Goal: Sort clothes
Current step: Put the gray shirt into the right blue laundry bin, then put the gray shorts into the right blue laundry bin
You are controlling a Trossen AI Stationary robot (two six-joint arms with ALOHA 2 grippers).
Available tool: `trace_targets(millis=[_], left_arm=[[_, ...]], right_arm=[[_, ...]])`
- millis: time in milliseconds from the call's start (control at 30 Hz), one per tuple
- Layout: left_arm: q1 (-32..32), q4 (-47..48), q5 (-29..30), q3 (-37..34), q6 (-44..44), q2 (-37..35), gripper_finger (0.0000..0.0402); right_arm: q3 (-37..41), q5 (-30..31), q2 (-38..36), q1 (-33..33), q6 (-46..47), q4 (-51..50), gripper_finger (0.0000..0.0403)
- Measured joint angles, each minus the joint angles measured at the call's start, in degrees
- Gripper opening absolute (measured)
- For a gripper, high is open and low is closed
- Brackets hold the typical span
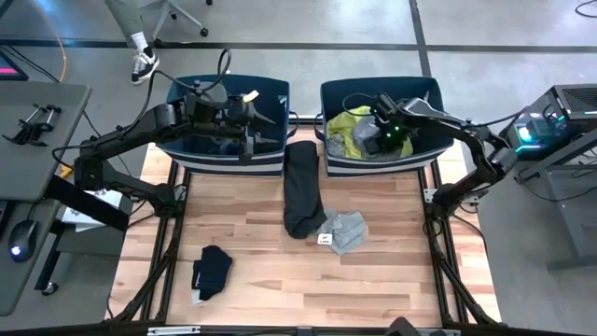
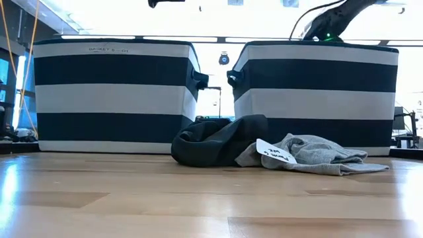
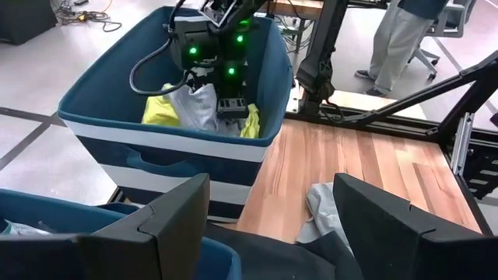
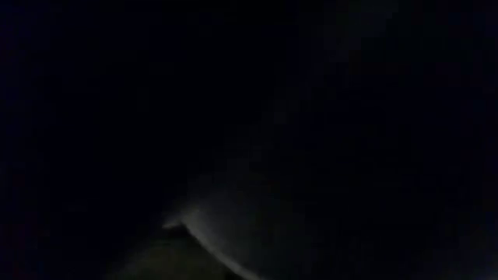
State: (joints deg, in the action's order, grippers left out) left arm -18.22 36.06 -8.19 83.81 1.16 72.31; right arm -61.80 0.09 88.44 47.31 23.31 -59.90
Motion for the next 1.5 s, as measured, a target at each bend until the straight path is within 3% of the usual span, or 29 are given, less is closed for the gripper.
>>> trace_targets(millis=[167,367,533,700,900,1100,1233,1400,1500], left_arm=[[-0.02,0.38,0.09,-0.20,-0.51,0.00,0.0257],[-0.02,0.34,0.09,-0.22,-0.51,0.00,0.0257],[0.00,0.34,0.08,-0.26,-0.51,0.00,0.0257],[0.39,0.32,0.07,-0.26,-0.51,0.00,0.0257],[1.49,0.63,0.04,-0.30,0.74,0.00,0.0257],[1.91,0.63,-0.07,-0.31,1.50,0.00,0.0257],[1.90,0.61,-0.04,-0.31,2.41,0.00,0.0257],[1.90,0.61,-0.04,-0.31,2.36,0.00,0.0257],[1.88,0.62,-0.04,-0.31,1.42,0.00,0.0257]], right_arm=[[-4.65,-0.97,-0.41,0.94,-3.59,-4.66,0.0114],[-20.91,3.92,-3.21,0.59,-4.01,-16.24,0.0209],[-33.22,13.10,-7.13,-4.44,0.43,-24.46,0.0230],[-35.24,14.97,-14.12,-17.07,4.33,-17.60,0.0231],[-23.80,14.02,-20.79,-43.60,0.39,-0.77,0.0231],[-4.24,7.30,-20.34,-58.68,3.73,14.25,0.0231],[7.71,6.52,-17.66,-61.91,3.68,26.79,0.0231],[17.79,7.67,-11.92,-60.18,3.28,38.21,0.0231],[21.50,5.02,-6.97,-58.84,-0.23,46.18,0.0226]])
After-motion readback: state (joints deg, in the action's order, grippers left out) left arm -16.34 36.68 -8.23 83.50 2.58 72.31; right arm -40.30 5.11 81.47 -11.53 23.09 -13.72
